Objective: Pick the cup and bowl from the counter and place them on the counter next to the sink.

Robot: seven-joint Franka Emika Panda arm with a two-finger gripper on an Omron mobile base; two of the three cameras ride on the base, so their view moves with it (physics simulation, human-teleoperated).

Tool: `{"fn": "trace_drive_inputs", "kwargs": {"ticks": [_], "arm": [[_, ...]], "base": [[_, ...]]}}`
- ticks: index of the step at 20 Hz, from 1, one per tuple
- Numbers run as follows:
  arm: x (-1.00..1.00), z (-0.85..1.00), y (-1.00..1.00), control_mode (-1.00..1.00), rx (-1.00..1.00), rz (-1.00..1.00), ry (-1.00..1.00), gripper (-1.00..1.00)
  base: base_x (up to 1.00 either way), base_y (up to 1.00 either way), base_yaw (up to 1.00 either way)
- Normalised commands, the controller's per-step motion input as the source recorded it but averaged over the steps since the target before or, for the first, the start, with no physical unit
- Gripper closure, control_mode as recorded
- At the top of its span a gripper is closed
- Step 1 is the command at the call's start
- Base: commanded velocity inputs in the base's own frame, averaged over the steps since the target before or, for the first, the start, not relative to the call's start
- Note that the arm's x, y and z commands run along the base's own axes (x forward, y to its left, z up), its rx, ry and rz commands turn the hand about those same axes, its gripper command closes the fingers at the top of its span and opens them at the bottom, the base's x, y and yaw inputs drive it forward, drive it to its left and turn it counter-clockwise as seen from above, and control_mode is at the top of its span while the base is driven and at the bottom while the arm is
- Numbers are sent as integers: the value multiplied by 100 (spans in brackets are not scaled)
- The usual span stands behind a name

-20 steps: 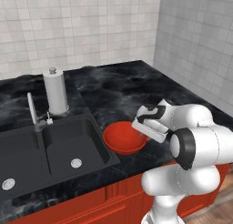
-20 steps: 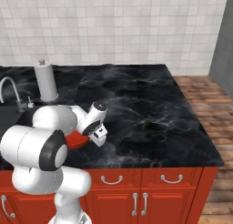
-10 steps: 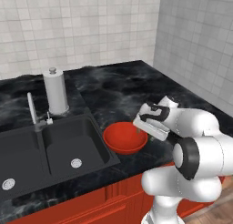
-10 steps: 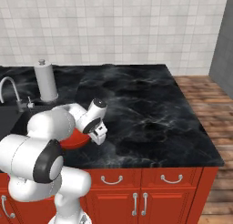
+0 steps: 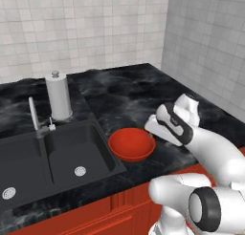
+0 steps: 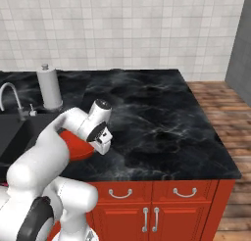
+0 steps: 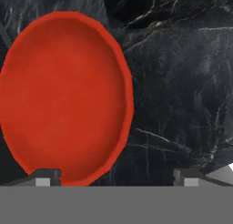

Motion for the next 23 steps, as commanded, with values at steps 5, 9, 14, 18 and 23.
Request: {"fn": "trace_drive_inputs", "kwargs": {"ticks": [5, 9, 14, 18, 23], "arm": [[-77, 28, 0, -100, 0, 21, -12, -100], [-62, 27, 1, -100, -4, 20, -23, -100], [-35, 2, 9, -100, -15, 12, -30, -100], [-32, 0, 11, -100, -19, 7, -19, -100], [-31, 0, 4, -100, -16, 4, -6, -100]], "base": [[0, 0, 0], [0, 0, 0], [0, 0, 0], [0, 0, 0], [0, 0, 0]]}}
